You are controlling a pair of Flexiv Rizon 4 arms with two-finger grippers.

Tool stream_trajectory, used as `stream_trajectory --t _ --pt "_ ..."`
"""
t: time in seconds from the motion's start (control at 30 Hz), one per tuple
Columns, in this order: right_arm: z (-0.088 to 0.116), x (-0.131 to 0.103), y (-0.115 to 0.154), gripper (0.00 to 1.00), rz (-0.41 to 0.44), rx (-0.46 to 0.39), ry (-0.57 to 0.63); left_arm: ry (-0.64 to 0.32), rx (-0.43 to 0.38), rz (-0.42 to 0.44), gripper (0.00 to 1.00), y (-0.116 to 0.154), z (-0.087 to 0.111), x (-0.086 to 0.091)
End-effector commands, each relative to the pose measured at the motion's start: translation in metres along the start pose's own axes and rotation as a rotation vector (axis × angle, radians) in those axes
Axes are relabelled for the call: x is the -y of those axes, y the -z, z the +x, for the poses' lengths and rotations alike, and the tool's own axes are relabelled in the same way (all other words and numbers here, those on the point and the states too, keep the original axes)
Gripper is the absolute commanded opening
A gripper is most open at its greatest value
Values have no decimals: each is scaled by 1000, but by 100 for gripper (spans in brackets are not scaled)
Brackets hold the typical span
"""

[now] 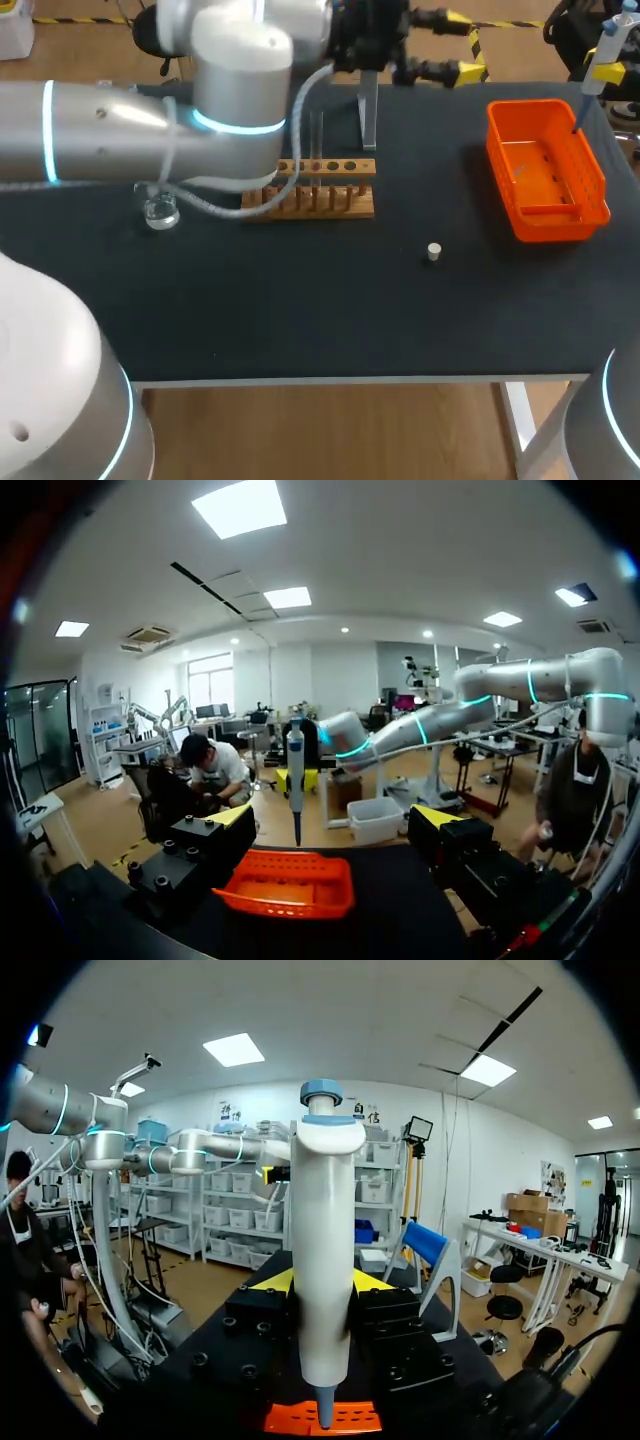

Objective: Invert the test tube, pick up the pipette, mount the tip to pipette, aspirate from beaker and dispense into the tube, eject the tip, return the pipette, and cap with the stopper.

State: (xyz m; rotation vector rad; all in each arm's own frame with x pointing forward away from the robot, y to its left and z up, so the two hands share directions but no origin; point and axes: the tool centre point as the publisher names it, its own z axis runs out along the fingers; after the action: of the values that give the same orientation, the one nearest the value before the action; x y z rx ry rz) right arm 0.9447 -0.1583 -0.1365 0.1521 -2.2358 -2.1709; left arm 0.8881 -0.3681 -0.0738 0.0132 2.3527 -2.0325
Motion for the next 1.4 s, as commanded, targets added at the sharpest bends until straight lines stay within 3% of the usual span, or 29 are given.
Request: stream_trajectory --t 0.03,0.33,0.8,1.4 --pt "0 -1 0 0 3 0 0 4 36 87 100 51 17 -18" --pt "0 -1 0 0 3 0 0 31 70 122 100 93 23 -48" --pt "0 -1 0 0 3 0 0 43 82 104 100 139 16 -68" --pt "0 -1 0 0 3 0 0 31 117 70 100 150 19 -74"
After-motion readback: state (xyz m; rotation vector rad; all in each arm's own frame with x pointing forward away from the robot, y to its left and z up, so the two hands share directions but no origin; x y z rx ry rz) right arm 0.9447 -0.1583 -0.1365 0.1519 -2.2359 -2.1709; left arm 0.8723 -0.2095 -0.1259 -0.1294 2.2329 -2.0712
